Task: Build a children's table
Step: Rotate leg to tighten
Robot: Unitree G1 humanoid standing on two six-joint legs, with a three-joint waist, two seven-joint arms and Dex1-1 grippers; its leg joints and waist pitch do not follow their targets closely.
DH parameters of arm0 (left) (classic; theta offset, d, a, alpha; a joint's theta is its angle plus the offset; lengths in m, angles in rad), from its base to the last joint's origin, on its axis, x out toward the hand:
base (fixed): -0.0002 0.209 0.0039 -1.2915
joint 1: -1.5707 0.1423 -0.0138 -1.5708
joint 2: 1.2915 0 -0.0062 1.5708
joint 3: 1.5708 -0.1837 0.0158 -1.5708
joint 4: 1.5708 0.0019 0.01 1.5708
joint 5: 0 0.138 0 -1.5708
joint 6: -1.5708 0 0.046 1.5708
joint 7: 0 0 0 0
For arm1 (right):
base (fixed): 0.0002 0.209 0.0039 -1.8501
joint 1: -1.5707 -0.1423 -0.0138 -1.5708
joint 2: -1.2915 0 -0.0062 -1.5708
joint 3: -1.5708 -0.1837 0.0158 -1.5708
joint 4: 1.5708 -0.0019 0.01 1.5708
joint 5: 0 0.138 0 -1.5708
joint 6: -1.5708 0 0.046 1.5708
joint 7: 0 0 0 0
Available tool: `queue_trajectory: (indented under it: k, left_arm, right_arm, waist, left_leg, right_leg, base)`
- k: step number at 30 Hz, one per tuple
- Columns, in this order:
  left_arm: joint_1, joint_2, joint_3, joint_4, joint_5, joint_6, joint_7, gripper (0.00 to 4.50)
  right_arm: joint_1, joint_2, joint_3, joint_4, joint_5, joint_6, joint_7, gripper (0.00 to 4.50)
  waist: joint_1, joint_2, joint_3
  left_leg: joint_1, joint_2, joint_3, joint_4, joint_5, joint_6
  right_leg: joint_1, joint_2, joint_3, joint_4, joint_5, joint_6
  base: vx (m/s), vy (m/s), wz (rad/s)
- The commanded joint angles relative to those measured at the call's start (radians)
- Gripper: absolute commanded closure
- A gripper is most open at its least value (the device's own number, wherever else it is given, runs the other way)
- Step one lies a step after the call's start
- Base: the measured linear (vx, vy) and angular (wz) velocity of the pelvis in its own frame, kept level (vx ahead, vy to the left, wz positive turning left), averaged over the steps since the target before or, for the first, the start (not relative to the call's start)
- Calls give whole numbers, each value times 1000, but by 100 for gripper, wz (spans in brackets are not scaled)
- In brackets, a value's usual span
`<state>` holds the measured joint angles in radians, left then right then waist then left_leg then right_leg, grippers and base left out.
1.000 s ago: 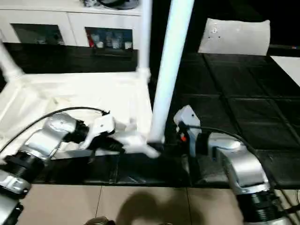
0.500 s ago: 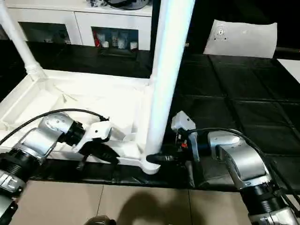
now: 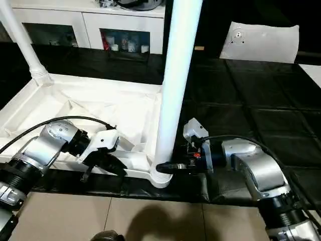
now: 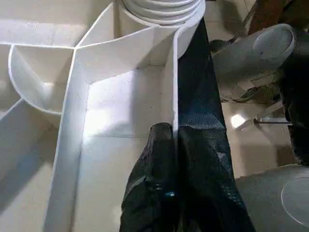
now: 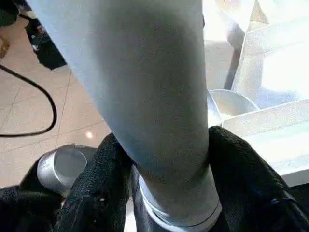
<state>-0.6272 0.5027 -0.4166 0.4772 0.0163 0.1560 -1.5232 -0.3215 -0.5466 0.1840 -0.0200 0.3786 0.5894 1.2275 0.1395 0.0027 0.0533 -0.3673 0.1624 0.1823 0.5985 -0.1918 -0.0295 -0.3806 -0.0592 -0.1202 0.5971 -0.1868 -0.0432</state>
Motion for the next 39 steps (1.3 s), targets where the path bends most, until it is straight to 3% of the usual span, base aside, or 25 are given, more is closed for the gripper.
queue_trajectory:
  k: [1, 4, 7, 8, 10, 11, 14, 16, 17, 18, 21, 22, 24, 27, 32, 34, 39]
  left_arm:
    - [-18, -19, -10, -18, 0, 32, 12, 450]
    - [-24, -54, 19, -19, -10, 105, 86, 450]
    - [-35, -116, 57, -24, -21, 180, 198, 450]
    - [-45, -155, 78, -17, -22, 216, 269, 450]
    - [-60, -208, 104, 0, -19, 253, 360, 450]
    - [-72, -246, 123, 13, -16, 280, 425, 450]
    - [-91, -303, 143, 33, 2, 310, 535, 450]
    - [-103, -345, 163, 45, 14, 322, 625, 450]
    - [-108, -359, 171, 52, 18, 324, 657, 450]
    - [-121, -389, 192, 69, 24, 315, 727, 450]
    - [-124, -392, 191, 69, 34, 303, 734, 450]
    - [-123, -387, 187, 67, 36, 297, 727, 450]
    - [-120, -374, 181, 64, 41, 292, 713, 450]
    - [-98, -317, 165, 45, 34, 256, 630, 450]
    - [-75, -272, 151, 32, 35, 230, 566, 450]
    - [-52, -219, 123, 21, 33, 176, 470, 450]
    - [-24, -141, 78, 6, 11, 74, 291, 450]
  right_arm:
    - [15, 26, 9, -44, 47, 45, -18, 242]
    - [41, 72, -6, -74, 49, 75, -104, 244]
    - [55, 151, -12, -66, -19, 73, -262, 244]
    - [50, 209, -25, -47, -53, 91, -369, 244]
    - [36, 281, -38, -24, -82, 104, -485, 245]
    - [25, 326, -43, -11, -100, 110, -554, 248]
    - [-7, 409, -58, 24, -131, 130, -682, 251]
    - [-38, 479, -82, 60, -149, 148, -791, 251]
    - [-52, 502, -89, 78, -154, 149, -821, 251]
    - [-78, 533, -87, 113, -183, 104, -858, 218]
    - [-83, 563, -108, 116, -193, 63, -882, 181]
    - [-80, 563, -111, 110, -188, 63, -879, 181]
    - [-75, 555, -115, 99, -190, 58, -878, 161]
    - [-45, 490, -123, 42, -172, 38, -804, 126]
    - [-14, 415, -133, -5, -152, 20, -710, 86]
    - [20, 309, -119, -36, -146, 1, -594, 56]
    - [45, 167, -108, -48, -123, -32, -415, 12]
  waist:
    - [-8, -3, -67]
    - [-10, -4, -64]
    - [-15, -5, -59]
    - [-22, -4, -54]
    - [-32, -5, -52]
    - [-46, -5, -50]
    - [-60, -5, -56]
    - [-73, -6, -59]
    - [-71, 5, -59]
    - [-76, -2, -60]
    - [-71, -2, -66]
    - [-71, -2, -66]
    - [-71, 2, -72]
    - [-68, 2, -76]
    - [-72, 1, -71]
    - [-72, -1, -67]
    - [-66, -1, -66]
  left_leg:
    - [20, 93, -35, -69, -129, 42]
    - [22, 92, -36, -70, -149, 27]
    - [23, 88, -38, -72, -187, 5]
    - [29, 86, -39, -73, -214, -9]
    - [32, 82, -42, -73, -246, -20]
    - [38, 81, -46, -74, -284, -31]
    - [33, 83, -50, -77, -271, -26]
    - [28, 80, -47, -76, -232, -17]
    - [28, 78, -47, -76, -224, -14]
    - [26, 76, -43, -74, -205, -4]
    - [19, 77, -40, -73, -144, 19]
    - [19, 77, -40, -73, -144, 19]
    - [16, 84, -41, -71, -74, 44]
    - [7, 82, -39, -65, -42, 69]
    - [6, 83, -39, -67, -80, 78]
    - [7, 80, -37, -65, -103, 72]
    - [10, 83, -36, -65, -116, 77]
  right_leg:
    - [45, -123, 80, -77, -274, -128]
    - [43, -125, 80, -82, -304, -128]
    - [42, -127, 77, -94, -394, -106]
    - [34, -127, 74, -102, -441, -100]
    - [35, -129, 69, -111, -503, -86]
    - [35, -129, 64, -120, -545, -68]
    - [44, -130, 68, -116, -494, -67]
    - [41, -128, 73, -108, -420, -98]
    - [43, -128, 73, -107, -409, -101]
    - [45, -126, 75, -106, -386, -106]
    - [52, -124, 79, -96, -300, -111]
    - [52, -124, 79, -96, -300, -111]
    - [54, -121, 80, -72, -133, -150]
    - [59, -124, 81, -61, -58, -170]
    - [60, -125, 79, -68, -100, -168]
    - [62, -123, 79, -78, -164, -150]
    - [56, -122, 79, -80, -208, -139]
  base:
    - [0, 0, 0]
    - [0, 0, 0]
    - [0, 0, 0]
    - [0, 0, 0]
    - [0, 0, 0]
    - [0, 0, 0]
    - [0, 0, 0]
    - [0, 0, 0]
    - [0, 0, 0]
    - [0, 0, 0]
    - [0, 0, 0]
    - [0, 0, 0]
    - [0, 0, 0]
    - [0, 0, 0]
    - [0, 0, 0]
    - [0, 0, 0]
    - [0, 0, 0]
